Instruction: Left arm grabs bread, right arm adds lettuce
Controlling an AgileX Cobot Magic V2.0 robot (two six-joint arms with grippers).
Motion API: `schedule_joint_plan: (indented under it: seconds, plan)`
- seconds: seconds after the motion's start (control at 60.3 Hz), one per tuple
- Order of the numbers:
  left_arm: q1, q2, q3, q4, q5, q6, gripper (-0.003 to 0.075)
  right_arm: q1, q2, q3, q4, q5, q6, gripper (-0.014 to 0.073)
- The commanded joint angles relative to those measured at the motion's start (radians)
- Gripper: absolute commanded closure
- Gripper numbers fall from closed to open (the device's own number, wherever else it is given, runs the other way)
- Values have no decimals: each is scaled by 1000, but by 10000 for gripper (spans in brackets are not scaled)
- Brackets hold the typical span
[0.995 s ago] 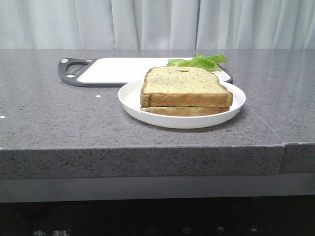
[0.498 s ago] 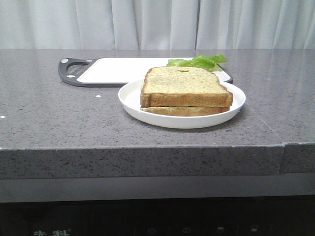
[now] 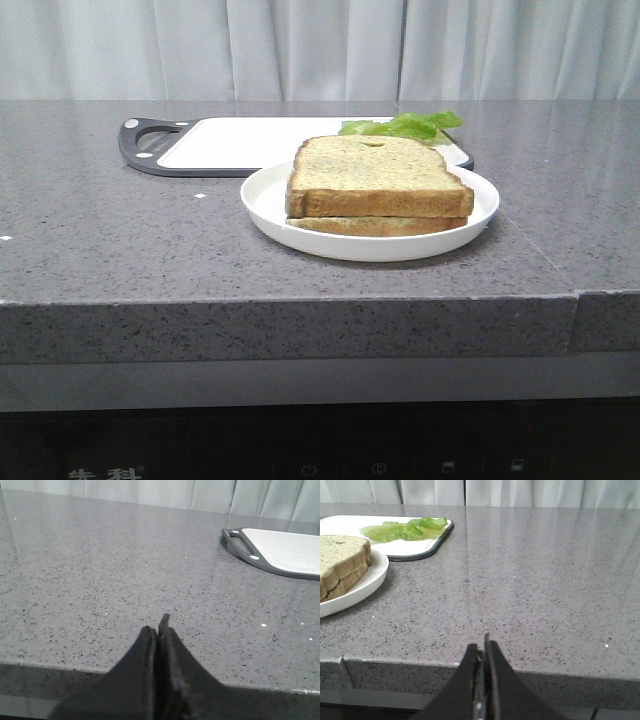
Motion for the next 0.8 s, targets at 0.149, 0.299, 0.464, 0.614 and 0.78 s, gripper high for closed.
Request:
schedule_joint_plan:
  seconds: [0.149,0.299,0.464,0.614,0.78]
  plan:
    - [0,-18,5,0,-95,-9,741,-6,-17,-2,0,-89,-5,654]
    - [0,-18,5,0,-97,-9,741,-6,-17,-2,0,-89,-5,654]
    - [2,-18,0,42,-220,-9,741,-6,-17,-3,0,-121,-5,654]
    - [2,13,-112,54,-229,-9,741,-6,-11,-84,0,-116,-5,654]
    - [-3,190,-354,54,-114,-9,741,-6,97,-334,0,62,-6,654]
